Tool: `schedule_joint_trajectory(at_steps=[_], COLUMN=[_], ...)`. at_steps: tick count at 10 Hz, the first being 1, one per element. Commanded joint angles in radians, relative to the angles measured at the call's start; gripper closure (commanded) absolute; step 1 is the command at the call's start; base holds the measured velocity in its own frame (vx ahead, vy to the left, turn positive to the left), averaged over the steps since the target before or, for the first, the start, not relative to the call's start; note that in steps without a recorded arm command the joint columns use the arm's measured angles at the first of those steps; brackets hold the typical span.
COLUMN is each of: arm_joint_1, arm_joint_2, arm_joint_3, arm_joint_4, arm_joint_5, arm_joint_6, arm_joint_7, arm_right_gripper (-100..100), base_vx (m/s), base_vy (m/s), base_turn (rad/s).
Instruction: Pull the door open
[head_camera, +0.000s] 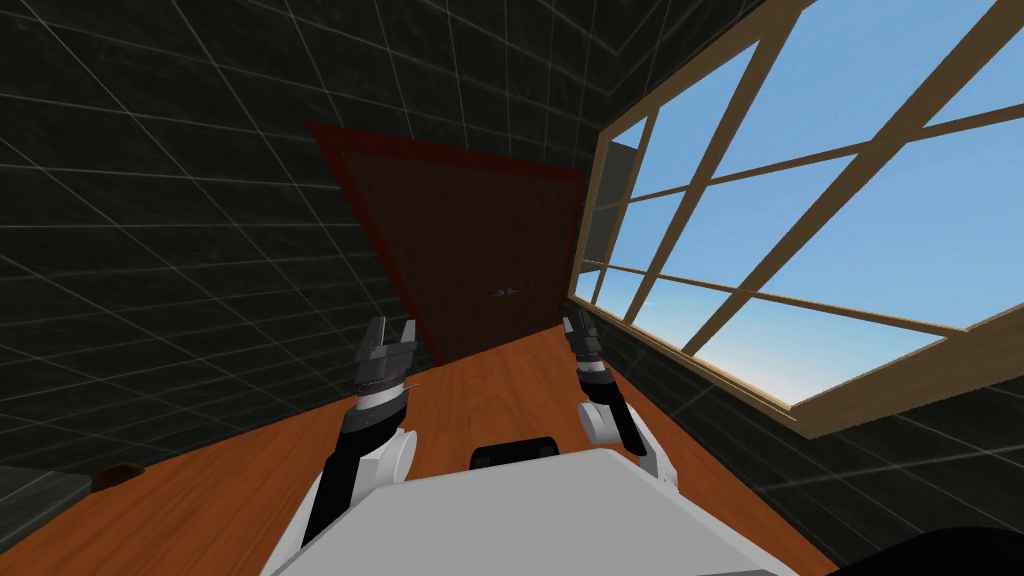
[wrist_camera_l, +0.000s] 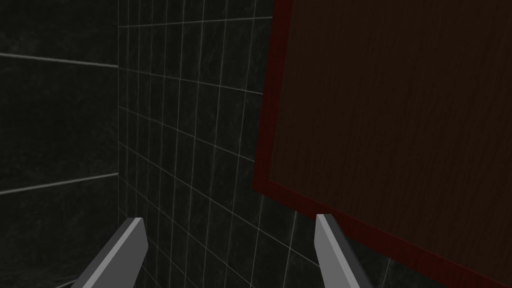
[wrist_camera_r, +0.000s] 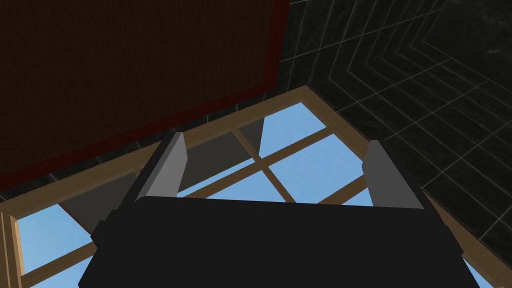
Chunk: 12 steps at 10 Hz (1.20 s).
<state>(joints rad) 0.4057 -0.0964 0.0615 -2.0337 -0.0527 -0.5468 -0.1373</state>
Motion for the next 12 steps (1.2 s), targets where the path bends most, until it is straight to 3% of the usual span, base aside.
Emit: schedule_joint_trajectory(at_steps=[1, 12], arm_joint_1=[-0.016, -0.091], arm_joint_2=[-0.007, -0.058], arm_joint_3=[0.005, 0.03], arm_joint_4=[0.044, 0.291], arm_joint_5=[-0.008, -0.06], arm_joint_6=[-0.009, -0.069], arm_joint_7=[0.001, 0.001], arm_right_gripper=[-100, -100], base_vx=[0.153, 0.101], base_vy=[-0.007, 0.009], base_turn=[0.065, 0.054])
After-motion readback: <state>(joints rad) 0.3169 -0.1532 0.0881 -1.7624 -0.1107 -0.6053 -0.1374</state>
